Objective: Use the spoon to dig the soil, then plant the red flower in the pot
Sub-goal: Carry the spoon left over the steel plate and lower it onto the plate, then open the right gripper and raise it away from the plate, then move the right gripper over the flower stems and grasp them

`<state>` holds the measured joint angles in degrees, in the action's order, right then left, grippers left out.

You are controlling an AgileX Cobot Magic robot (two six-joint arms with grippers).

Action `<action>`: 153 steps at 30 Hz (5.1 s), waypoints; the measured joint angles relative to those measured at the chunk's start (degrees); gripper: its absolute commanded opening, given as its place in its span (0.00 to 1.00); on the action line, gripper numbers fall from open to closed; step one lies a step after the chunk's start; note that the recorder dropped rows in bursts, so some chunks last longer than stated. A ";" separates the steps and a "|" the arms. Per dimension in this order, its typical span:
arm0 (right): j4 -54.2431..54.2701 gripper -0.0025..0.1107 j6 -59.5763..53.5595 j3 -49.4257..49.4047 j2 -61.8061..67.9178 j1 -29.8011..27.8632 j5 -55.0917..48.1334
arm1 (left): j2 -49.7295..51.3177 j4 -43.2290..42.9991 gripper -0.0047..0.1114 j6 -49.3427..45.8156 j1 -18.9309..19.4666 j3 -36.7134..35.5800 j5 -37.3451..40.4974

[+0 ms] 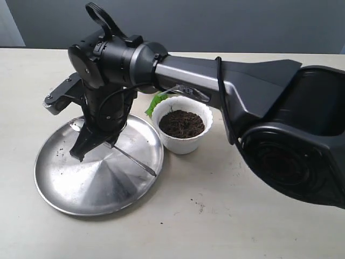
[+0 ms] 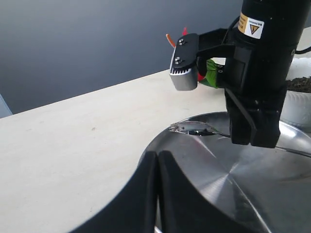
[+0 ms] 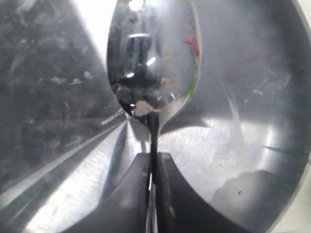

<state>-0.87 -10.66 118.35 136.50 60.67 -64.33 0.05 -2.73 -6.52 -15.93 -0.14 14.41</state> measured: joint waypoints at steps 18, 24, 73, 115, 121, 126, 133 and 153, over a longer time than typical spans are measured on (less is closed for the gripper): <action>0.00 0.13 0.13 0.11 1.14 0.00 7.65 | 0.00 0.00 0.04 0.00 0.00 0.00 0.00; 0.00 0.21 0.25 0.11 1.14 0.00 8.47 | 0.00 0.00 0.04 0.00 0.00 0.00 0.00; 0.19 0.52 -12.56 -0.33 -3.28 -26.03 7.77 | 0.00 0.00 0.04 0.00 0.00 0.00 0.00; -8.95 0.05 -7.11 -0.33 1.11 -26.74 16.15 | 0.00 0.00 0.04 0.00 0.00 0.00 0.00; -11.09 0.05 -4.53 -0.33 -2.26 -26.74 16.94 | 0.00 0.00 0.04 0.00 0.00 0.00 0.00; -8.95 0.10 -5.74 -0.33 -1.76 -26.98 14.07 | 0.00 0.00 0.04 0.00 0.00 0.00 0.00; -1.26 0.42 -10.20 -0.33 0.03 -29.52 11.16 | 0.00 0.00 0.04 0.00 0.00 0.00 0.00; 16.49 0.42 -26.41 8.84 5.70 -34.38 1.41 | 0.00 0.00 0.04 0.00 0.00 0.00 0.00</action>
<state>15.62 -37.07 127.19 142.20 26.29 -62.91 0.05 -2.73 -6.52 -15.93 -0.14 14.41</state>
